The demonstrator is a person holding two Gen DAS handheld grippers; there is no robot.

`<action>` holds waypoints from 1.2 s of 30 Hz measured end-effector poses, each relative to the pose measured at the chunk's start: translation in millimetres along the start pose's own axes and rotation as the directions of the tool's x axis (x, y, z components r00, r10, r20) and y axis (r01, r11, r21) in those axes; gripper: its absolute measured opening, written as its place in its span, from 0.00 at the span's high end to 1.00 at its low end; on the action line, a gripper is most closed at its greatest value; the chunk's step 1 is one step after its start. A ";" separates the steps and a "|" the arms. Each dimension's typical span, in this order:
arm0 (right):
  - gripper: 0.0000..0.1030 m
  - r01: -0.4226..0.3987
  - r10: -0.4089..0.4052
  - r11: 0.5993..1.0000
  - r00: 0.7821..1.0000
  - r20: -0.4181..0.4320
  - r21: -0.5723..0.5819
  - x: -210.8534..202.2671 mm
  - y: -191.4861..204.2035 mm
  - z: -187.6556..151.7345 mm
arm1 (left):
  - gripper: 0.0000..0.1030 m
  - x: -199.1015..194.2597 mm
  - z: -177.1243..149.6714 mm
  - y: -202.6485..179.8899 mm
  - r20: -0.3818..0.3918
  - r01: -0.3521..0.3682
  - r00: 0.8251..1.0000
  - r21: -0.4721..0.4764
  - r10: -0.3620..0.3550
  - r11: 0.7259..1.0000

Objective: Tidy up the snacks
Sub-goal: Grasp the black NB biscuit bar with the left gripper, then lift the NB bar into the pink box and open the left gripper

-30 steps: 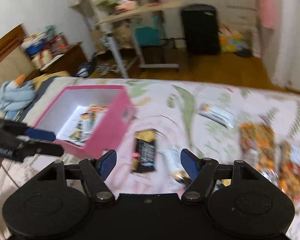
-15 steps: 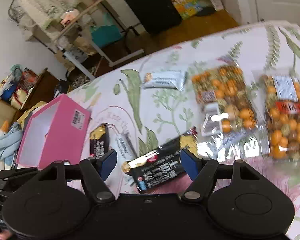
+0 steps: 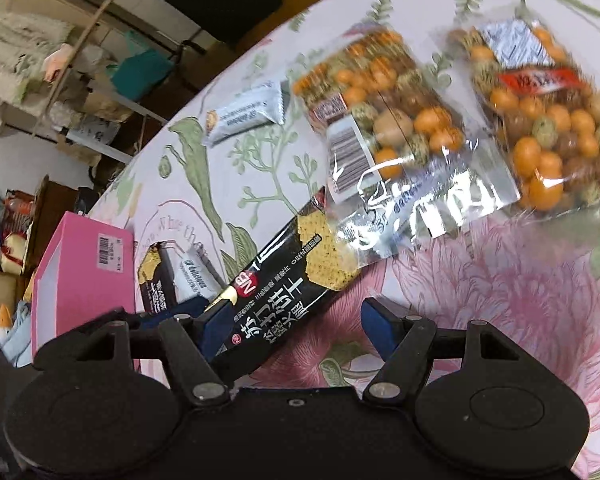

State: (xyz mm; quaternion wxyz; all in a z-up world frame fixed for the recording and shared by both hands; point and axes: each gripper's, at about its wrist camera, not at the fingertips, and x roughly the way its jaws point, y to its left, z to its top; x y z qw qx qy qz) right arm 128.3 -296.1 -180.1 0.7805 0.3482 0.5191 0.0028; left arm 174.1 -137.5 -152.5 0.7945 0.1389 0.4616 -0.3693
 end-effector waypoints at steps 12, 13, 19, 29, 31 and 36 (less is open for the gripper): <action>0.26 0.011 -0.016 0.994 0.999 0.045 0.109 21.4 5.0 11.0 | 0.44 29.2 -2.3 -24.3 -0.023 -0.031 0.999 0.198 0.037 0.980; 0.27 0.017 -0.022 0.995 0.999 0.049 0.097 21.7 7.2 10.2 | 0.50 26.6 -4.7 -27.2 -0.010 -0.035 0.999 0.203 0.037 0.979; 0.54 0.087 -0.088 0.996 0.995 0.051 0.026 19.2 14.0 5.3 | 0.54 16.0 -7.0 -26.0 -0.061 -0.010 0.998 0.110 0.017 0.994; 0.60 0.033 -0.032 0.997 0.999 0.022 -0.076 -5.1 27.2 -23.1 | 0.55 -26.6 -21.8 -12.0 -0.097 0.050 0.994 -0.005 -0.050 0.999; 0.60 0.028 -0.026 0.994 0.999 0.020 -0.107 -12.0 34.4 -31.2 | 0.55 -37.7 -26.3 -11.9 -0.097 0.054 0.994 -0.018 -0.056 0.998; 0.60 0.005 -0.001 0.984 1.000 0.019 -0.178 -30.0 53.1 -49.7 | 0.55 -71.5 -38.6 -13.8 -0.083 0.051 0.995 -0.040 -0.054 0.998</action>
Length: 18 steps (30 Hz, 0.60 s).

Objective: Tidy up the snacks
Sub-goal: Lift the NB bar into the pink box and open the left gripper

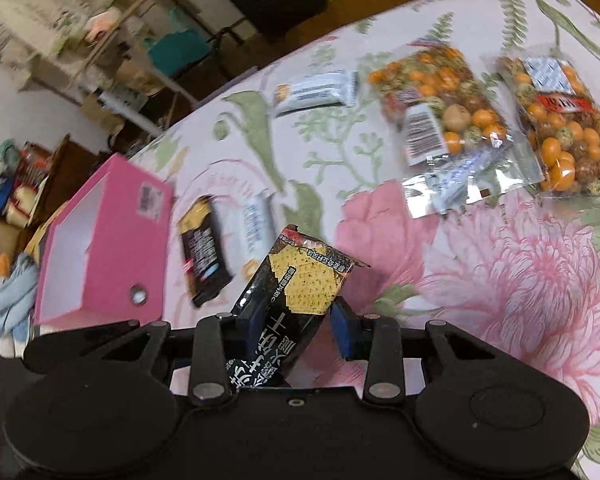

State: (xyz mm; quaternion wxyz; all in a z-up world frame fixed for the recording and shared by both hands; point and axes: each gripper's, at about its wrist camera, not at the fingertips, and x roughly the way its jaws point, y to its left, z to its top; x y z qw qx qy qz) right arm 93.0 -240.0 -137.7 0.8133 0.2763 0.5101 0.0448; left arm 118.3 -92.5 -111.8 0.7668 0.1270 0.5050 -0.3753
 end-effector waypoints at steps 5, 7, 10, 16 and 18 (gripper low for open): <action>0.60 -0.028 0.029 0.997 1.000 0.001 -0.078 -14.7 25.9 -11.5 | 0.54 -24.6 -11.6 6.4 0.007 0.009 1.000 -0.059 -0.008 0.998; 0.60 -0.042 0.042 0.993 0.999 0.001 -0.109 -18.1 38.0 -15.0 | 0.54 -37.1 -17.5 8.7 0.019 0.009 1.000 -0.082 -0.008 0.997; 0.60 -0.065 0.065 0.985 0.998 -0.003 -0.157 -23.4 56.0 -19.4 | 0.54 -58.3 -29.5 15.7 0.045 0.007 0.999 -0.113 -0.002 0.994; 0.59 -0.117 0.116 0.962 0.993 -0.018 -0.248 -28.1 96.4 -27.5 | 0.54 -97.5 -51.3 36.9 0.092 -0.015 0.995 -0.174 0.032 0.985; 0.59 -0.139 0.136 0.952 0.990 -0.028 -0.273 -25.1 109.4 -27.0 | 0.54 -107.7 -56.4 44.2 0.107 -0.035 0.993 -0.190 0.056 0.981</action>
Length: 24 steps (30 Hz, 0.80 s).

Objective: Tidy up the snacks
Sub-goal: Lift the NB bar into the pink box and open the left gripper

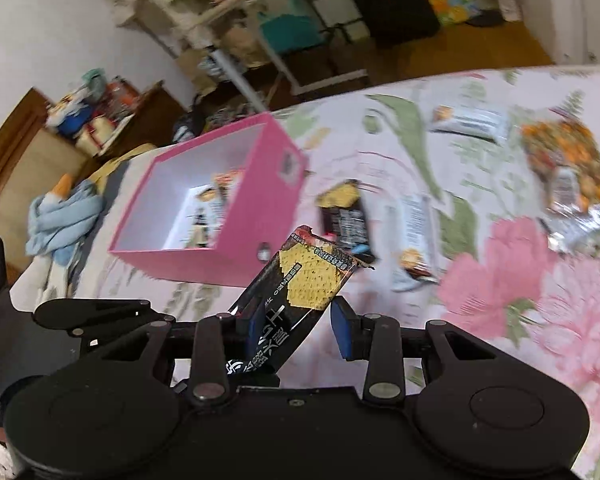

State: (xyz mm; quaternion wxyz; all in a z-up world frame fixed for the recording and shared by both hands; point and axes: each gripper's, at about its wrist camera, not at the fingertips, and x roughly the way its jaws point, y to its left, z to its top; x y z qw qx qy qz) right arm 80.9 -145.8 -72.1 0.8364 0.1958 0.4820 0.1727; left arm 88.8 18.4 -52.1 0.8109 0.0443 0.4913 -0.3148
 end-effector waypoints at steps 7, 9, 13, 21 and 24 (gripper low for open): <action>0.59 -0.045 0.045 0.993 0.999 -0.001 -0.113 22.0 47.5 23.6 | 0.54 -34.1 -6.3 41.4 0.089 -0.058 0.994 -0.088 0.066 0.994; 0.59 -0.056 0.056 0.989 0.998 -0.002 -0.134 30.4 60.1 32.6 | 0.54 -40.2 -6.0 54.6 0.110 -0.072 0.990 -0.110 0.084 0.991; 0.59 -0.064 0.062 0.985 0.998 -0.014 -0.158 52.1 78.8 55.6 | 0.54 -44.3 1.0 81.8 0.131 -0.092 0.985 -0.162 0.114 0.983; 0.59 -0.020 0.017 0.963 1.000 -0.014 -0.269 109.6 99.8 109.1 | 0.54 -21.2 33.3 150.9 0.162 -0.093 0.975 -0.330 0.154 0.939; 0.59 -0.010 -0.002 0.952 0.999 -0.039 -0.306 133.9 101.4 119.2 | 0.54 -3.4 39.4 169.7 0.133 -0.111 0.977 -0.363 0.169 0.925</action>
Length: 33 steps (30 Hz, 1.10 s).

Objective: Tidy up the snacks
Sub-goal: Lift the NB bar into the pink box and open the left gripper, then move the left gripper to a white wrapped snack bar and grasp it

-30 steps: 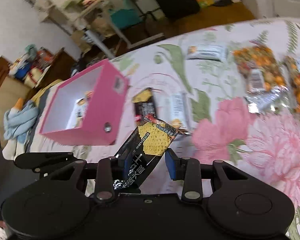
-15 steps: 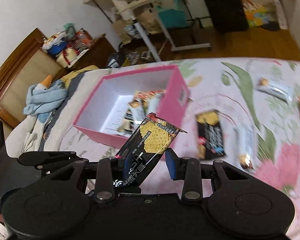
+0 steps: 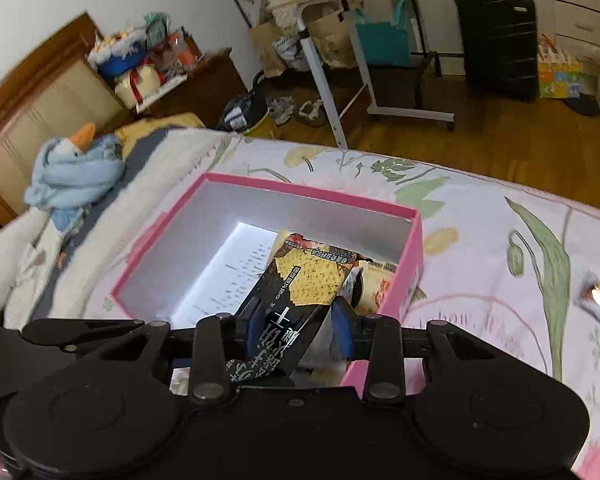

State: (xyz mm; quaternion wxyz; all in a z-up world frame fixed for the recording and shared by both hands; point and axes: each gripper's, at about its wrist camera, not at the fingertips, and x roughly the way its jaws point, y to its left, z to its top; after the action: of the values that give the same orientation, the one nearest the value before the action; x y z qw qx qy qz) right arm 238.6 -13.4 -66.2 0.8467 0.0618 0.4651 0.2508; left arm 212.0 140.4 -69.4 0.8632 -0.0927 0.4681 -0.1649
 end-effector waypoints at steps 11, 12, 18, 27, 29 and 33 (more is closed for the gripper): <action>0.59 0.030 -0.039 0.995 0.995 -0.096 -0.093 47.4 9.6 10.9 | 0.45 27.3 3.7 28.4 -0.071 -0.011 0.997 -0.028 0.009 1.000; 0.58 0.053 -0.064 0.992 0.993 -0.095 -0.114 46.4 12.6 10.7 | 0.43 23.7 3.3 28.6 -0.057 -0.016 0.998 -0.017 0.015 1.000; 0.53 0.156 -0.165 0.971 0.986 -0.031 -0.183 0.3 24.8 15.1 | 0.42 -12.8 -2.3 24.7 0.029 -0.009 1.000 0.061 0.007 0.998; 0.27 0.385 -0.389 0.908 0.921 0.012 -0.166 -83.8 7.1 5.6 | 0.44 -57.8 -18.0 -12.5 0.027 -0.005 1.000 0.177 0.000 0.984; 0.27 0.399 -0.410 0.901 0.912 -0.032 -0.170 -99.7 -0.9 -0.6 | 0.44 -61.9 -20.9 -25.4 0.008 0.007 1.000 0.194 -0.009 0.981; 0.27 0.417 -0.441 0.886 0.893 -0.089 -0.205 -126.2 -13.9 -17.0 | 0.46 -57.9 -23.5 -57.9 -0.021 0.019 1.000 0.206 -0.015 0.978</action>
State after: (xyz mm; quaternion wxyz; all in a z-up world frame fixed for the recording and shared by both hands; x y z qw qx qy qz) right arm 174.1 -88.5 15.1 0.8504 -0.1366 0.4977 0.1020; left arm 151.4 108.0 -19.0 0.8621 -0.0054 0.4560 -0.2209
